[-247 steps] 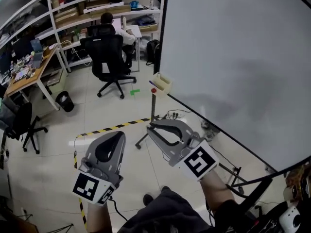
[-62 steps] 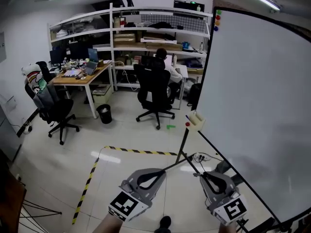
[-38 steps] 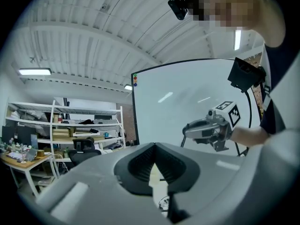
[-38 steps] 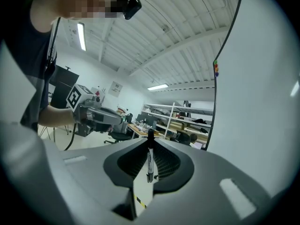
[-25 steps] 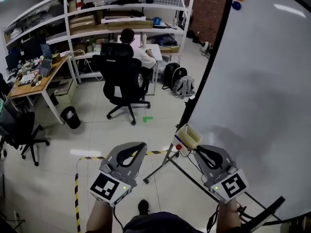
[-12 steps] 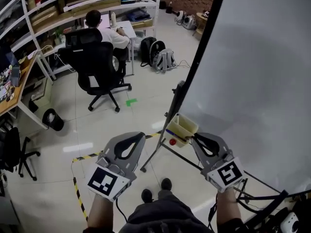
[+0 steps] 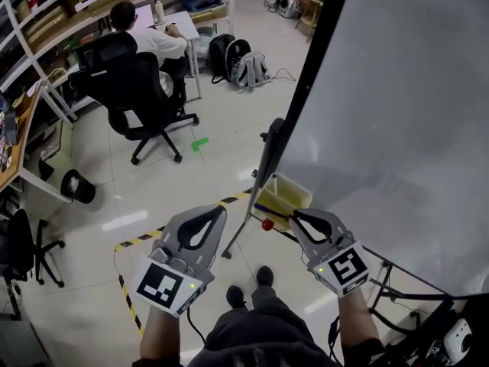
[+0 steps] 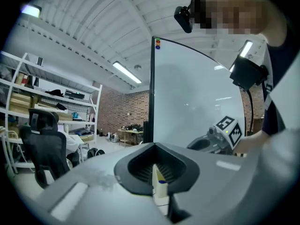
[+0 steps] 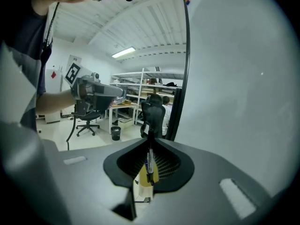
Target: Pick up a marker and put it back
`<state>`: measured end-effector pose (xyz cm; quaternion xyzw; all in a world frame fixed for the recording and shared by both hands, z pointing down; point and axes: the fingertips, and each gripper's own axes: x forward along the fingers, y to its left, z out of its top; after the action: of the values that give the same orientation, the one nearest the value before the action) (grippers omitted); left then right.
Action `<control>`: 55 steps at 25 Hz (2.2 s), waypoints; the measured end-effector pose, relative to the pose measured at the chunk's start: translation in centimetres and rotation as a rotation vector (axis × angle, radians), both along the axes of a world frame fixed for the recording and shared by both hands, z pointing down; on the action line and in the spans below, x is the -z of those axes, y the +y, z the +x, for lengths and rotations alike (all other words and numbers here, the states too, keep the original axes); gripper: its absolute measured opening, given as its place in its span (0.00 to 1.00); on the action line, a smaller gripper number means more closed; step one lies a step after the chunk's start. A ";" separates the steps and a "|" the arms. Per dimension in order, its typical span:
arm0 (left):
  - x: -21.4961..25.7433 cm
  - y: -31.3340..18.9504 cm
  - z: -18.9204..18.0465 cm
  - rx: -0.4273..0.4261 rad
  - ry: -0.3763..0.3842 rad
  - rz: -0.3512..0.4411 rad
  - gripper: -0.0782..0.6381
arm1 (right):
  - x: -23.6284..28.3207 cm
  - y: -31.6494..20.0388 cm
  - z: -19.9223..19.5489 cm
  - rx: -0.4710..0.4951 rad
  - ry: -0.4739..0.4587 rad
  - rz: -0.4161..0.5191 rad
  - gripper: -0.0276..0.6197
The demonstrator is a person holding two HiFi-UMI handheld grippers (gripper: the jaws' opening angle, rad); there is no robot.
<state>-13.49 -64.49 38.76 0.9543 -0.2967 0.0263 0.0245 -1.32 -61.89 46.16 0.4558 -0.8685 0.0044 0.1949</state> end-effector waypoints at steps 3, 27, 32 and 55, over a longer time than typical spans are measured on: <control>-1.1 -0.3 0.1 -0.002 -0.008 -0.023 0.12 | -1.5 -0.2 0.0 -0.009 -0.011 -0.024 0.10; -1.8 0.4 0.6 -0.023 -0.040 -0.034 0.12 | -3.9 0.8 0.9 -0.045 -0.017 -0.043 0.17; -0.4 0.8 0.3 -0.041 -0.028 -0.013 0.12 | 0.2 1.6 0.2 0.002 0.029 0.063 0.18; 8.8 9.2 -5.7 0.011 -0.030 0.223 0.12 | 15.2 7.5 -8.0 0.187 -0.034 0.392 0.18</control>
<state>-19.18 -55.33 29.97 0.9489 -0.3034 0.0072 -0.0863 -9.37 -54.38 30.97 0.4022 -0.8944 -0.1751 0.0875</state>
